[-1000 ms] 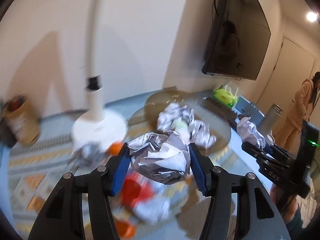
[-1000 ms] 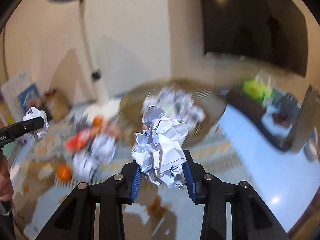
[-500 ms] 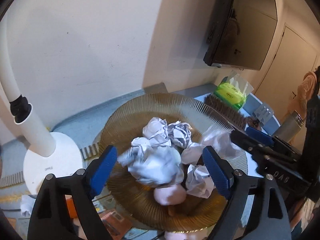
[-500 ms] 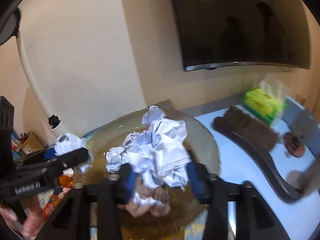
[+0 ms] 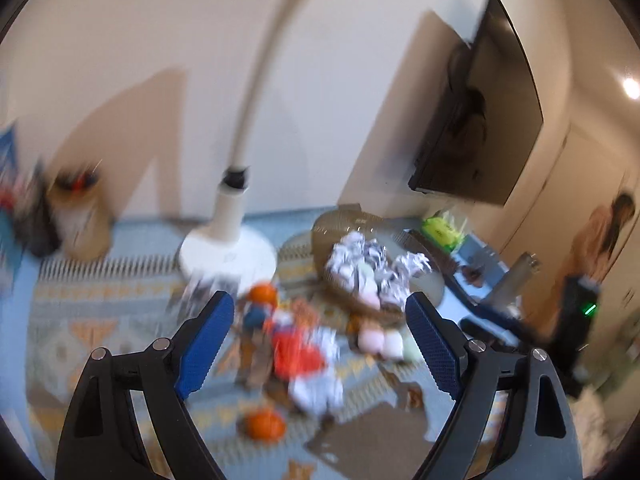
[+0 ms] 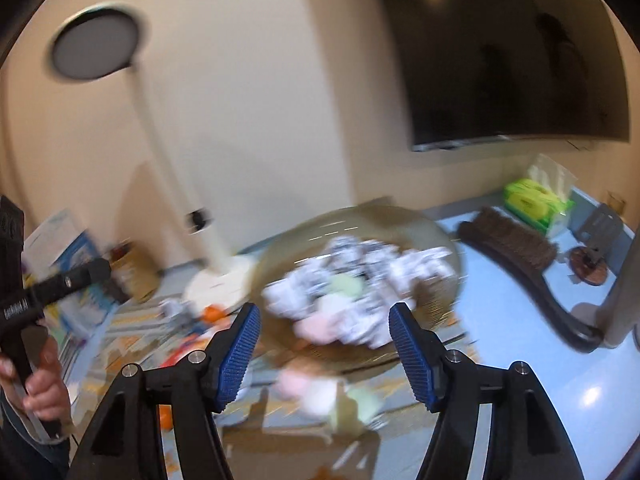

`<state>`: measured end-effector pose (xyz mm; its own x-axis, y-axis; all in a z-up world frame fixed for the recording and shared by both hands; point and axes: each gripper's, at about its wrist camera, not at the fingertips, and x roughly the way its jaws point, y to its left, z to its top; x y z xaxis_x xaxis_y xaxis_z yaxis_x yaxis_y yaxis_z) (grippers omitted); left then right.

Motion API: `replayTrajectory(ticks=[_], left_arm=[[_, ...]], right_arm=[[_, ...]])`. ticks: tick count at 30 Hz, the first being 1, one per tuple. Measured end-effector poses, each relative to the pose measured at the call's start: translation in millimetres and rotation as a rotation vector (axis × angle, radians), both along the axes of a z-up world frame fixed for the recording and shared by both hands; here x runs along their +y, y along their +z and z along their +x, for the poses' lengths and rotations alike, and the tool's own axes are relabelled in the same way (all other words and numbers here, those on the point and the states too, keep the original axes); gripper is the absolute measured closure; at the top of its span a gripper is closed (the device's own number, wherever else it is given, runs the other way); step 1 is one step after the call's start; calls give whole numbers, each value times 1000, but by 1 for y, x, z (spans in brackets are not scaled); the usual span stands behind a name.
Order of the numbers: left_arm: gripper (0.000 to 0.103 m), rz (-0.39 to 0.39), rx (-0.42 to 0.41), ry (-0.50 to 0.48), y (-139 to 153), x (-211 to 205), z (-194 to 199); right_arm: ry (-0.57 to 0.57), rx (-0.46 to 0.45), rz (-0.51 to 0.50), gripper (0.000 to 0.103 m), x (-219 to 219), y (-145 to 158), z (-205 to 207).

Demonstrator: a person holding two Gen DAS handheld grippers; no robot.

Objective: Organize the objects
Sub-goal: 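Move both open tools back down toward the remaining items on the rug, then grasp the mandarin orange with the left tool while the right tool grasps a crumpled white paper ball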

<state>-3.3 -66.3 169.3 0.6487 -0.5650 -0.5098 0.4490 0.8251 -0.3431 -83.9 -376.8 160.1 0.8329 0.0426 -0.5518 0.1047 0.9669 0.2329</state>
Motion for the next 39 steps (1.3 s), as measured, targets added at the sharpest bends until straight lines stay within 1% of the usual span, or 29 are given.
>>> replayTrajectory(ticks=[1,2,3,5,6,8,9,10,12,13,15,16,19,20,21,23,24,26,28,30,32,34,35,36,38,39], left_arm=[[16,3,4,35,-11,16,-10],[16,31,3,64,-23,25,-15],[16,60,11,75,-35,29,-17],[16,135,64,84,-73,35,-18],[17,154,78,83,-86,36,-18],[17,208,133,74,-123,32,-13],[17,228,154,71,-133,34,-15],[17,253,187,58,-147,32,-13],[17,256,230,38,-161,32,-13],[17,254,220,35,-159,34,-16],[16,243,212,26,-153,39,-22],[16,239,217,17,-151,44,-27],[16,234,269,4,-159,61,-52],[16,231,266,8,-162,65,-61],[16,240,244,29,-163,74,-78],[16,245,255,52,-160,87,-94],[16,234,250,66,-156,93,-100],[16,205,203,96,-142,100,-106],[16,191,156,88,-131,92,-102],[16,205,115,64,-125,68,-90],[16,240,87,-2,-129,32,-68],[16,290,82,-49,-135,3,-48],[17,308,87,-63,-138,-8,-40],[19,323,99,-82,-143,-19,-28],[29,348,152,-106,-152,-34,-8],[31,343,176,-117,-155,-37,-1]], right_arm=[[28,-9,-6,26,17,-2,-7],[47,-13,-11,12,29,-7,-10],[64,-16,-16,4,43,-15,-15],[111,-6,-4,4,67,-36,-21],[137,8,9,4,77,-49,-20],[159,54,32,4,91,-75,-13],[173,92,66,4,94,-88,-7],[191,134,140,4,94,-102,-1],[186,184,241,4,90,-120,6],[172,196,228,4,90,-122,8],[146,175,170,3,91,-120,6],[152,170,168,3,92,-120,6],[177,204,163,3,96,-124,11],[178,207,157,3,98,-124,12],[181,208,153,3,98,-124,12],[195,186,154,3,99,-122,9],[206,171,157,3,98,-120,6],[224,147,170,3,97,-117,0],[238,143,183,3,96,-117,-1],[238,145,177,3,97,-117,0],[249,139,162,3,102,-114,-1],[268,158,163,6,107,-111,1],[273,175,172,14,109,-111,3],[278,203,185,24,111,-111,7],[283,260,203,32,115,-112,15],[271,281,201,33,117,-113,20]])
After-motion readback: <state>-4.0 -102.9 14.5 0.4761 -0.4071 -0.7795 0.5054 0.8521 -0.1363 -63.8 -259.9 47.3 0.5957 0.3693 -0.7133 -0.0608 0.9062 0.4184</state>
